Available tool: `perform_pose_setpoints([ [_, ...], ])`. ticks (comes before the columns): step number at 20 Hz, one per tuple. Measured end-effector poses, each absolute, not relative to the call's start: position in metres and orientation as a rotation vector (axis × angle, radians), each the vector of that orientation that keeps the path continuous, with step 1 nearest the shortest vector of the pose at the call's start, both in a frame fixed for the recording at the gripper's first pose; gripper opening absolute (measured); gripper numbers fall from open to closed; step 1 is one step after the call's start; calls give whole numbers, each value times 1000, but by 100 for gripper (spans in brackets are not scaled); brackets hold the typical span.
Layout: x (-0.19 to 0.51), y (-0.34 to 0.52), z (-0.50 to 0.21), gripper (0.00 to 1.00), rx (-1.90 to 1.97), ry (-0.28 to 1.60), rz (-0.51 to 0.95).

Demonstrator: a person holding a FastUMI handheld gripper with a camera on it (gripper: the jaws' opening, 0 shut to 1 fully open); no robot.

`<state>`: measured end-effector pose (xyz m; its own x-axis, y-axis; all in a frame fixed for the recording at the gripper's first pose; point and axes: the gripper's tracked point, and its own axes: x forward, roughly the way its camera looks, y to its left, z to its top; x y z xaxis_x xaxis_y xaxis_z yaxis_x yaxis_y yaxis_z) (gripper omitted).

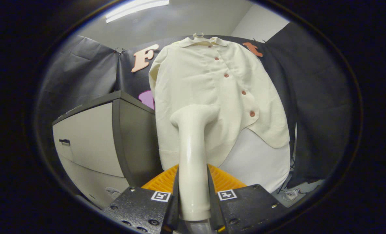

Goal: Iron the clothes twice with a garment steamer, once on the left side and once on the right side.

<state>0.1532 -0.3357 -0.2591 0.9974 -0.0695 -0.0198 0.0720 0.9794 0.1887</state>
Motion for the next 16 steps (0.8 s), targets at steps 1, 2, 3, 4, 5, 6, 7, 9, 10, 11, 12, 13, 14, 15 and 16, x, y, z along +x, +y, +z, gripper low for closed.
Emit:
perform_pose_setpoints([
  [1,151,-335,-264,38,205,16,-63],
  [2,149,-334,-266,38,215,11,-58],
  [3,147,-333,-267,38,222,6,-56],
  [4,145,-333,-263,38,221,-8,-59],
  [5,142,-332,-258,38,213,-11,-60],
  [6,140,-332,-251,38,210,-12,-56],
  [7,138,-332,-240,38,213,-24,-50],
  [9,132,-336,-207,38,195,-70,-45],
  [10,130,-340,-191,38,182,-88,-45],
  [11,130,-343,-174,38,171,-101,-40],
  [12,131,-347,-155,38,159,-120,-36],
  [13,132,-352,-134,38,144,-137,-32],
  [14,136,-358,-114,38,135,-151,-31],
  [15,141,-366,-94,38,124,-167,-33],
  [16,147,-377,-74,38,122,-182,-34],
])
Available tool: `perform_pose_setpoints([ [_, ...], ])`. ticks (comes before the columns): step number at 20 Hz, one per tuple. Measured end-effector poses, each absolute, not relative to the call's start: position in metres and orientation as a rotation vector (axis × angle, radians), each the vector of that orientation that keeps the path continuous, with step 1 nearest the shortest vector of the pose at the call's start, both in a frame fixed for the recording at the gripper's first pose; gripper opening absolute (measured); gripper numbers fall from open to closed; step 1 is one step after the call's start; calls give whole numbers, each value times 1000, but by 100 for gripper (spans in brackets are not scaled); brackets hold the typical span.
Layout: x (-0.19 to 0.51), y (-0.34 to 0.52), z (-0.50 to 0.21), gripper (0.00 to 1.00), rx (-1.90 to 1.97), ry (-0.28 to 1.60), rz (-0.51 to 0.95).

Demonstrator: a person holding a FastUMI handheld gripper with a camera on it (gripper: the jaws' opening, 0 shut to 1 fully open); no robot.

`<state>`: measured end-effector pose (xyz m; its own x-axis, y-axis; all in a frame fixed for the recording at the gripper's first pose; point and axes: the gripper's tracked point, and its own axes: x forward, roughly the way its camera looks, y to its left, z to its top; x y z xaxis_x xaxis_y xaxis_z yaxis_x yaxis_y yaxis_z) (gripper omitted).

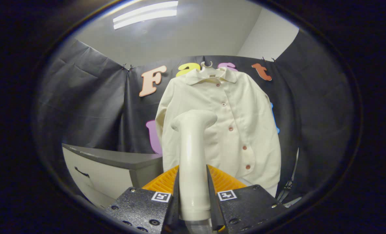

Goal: Iron the clothes twice with a garment steamer, once on the left side and once on the right side.

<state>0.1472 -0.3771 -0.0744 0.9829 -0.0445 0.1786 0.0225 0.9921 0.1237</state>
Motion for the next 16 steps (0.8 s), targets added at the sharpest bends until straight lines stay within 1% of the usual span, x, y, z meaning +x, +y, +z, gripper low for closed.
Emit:
perform_pose_setpoints([
  [4,176,-428,-7,38,215,-225,-57],
  [6,192,-453,14,38,223,-233,-83],
  [9,207,-489,33,38,191,-234,-139],
  [12,216,-511,55,37,235,-262,-139],
  [16,238,-536,56,37,244,-237,-156],
])
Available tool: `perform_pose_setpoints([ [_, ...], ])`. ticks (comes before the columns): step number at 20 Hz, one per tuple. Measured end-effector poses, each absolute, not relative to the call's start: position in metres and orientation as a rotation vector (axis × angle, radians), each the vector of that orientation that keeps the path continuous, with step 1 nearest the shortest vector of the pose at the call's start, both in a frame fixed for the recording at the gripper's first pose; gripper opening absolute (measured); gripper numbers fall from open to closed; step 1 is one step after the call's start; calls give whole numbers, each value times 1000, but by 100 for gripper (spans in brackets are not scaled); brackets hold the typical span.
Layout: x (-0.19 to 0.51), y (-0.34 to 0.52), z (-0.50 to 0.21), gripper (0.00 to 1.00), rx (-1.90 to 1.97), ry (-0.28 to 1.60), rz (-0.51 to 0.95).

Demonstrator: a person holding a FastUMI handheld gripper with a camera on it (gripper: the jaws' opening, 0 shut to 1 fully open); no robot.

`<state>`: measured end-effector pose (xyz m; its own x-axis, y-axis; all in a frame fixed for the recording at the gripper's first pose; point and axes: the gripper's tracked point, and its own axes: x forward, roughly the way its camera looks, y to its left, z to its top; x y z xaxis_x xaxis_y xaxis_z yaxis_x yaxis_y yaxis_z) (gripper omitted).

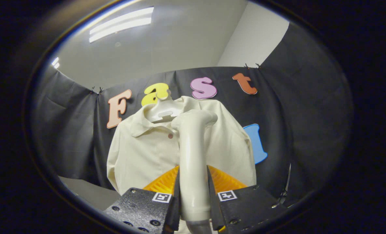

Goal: Iron the clothes twice with a garment steamer, once on the left side and once on the right side.

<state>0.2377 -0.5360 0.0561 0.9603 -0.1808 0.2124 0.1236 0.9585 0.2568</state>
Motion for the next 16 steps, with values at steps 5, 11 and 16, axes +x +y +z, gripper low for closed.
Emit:
perform_pose_setpoints([
  [5,257,-537,32,37,242,-170,-109],
  [11,250,-545,-9,37,273,-121,-111],
  [16,240,-548,-51,37,330,-83,-117],
])
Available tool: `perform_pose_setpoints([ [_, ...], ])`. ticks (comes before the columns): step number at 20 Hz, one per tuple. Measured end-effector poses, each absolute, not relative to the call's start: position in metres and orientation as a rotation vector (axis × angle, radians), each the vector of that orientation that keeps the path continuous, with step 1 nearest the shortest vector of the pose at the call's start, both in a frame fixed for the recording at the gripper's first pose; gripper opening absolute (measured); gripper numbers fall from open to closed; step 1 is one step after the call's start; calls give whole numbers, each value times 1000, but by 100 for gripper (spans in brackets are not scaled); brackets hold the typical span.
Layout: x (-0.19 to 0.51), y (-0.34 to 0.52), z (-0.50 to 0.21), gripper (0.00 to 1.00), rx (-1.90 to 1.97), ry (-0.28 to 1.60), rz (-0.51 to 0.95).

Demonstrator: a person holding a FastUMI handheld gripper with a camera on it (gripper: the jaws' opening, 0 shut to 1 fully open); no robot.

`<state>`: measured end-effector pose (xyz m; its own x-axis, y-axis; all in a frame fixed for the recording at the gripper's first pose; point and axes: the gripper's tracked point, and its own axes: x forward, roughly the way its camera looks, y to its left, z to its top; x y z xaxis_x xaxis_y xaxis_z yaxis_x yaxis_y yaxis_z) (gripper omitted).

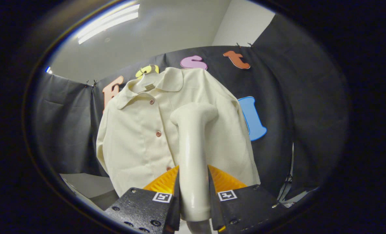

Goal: Iron the clothes twice with a garment steamer, once on the left side and once on the right side.

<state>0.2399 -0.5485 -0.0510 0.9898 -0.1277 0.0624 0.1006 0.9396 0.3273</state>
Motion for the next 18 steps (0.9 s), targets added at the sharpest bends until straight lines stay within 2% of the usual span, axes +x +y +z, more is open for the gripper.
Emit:
perform_pose_setpoints([
  [18,186,-539,-215,37,410,125,-188],
])
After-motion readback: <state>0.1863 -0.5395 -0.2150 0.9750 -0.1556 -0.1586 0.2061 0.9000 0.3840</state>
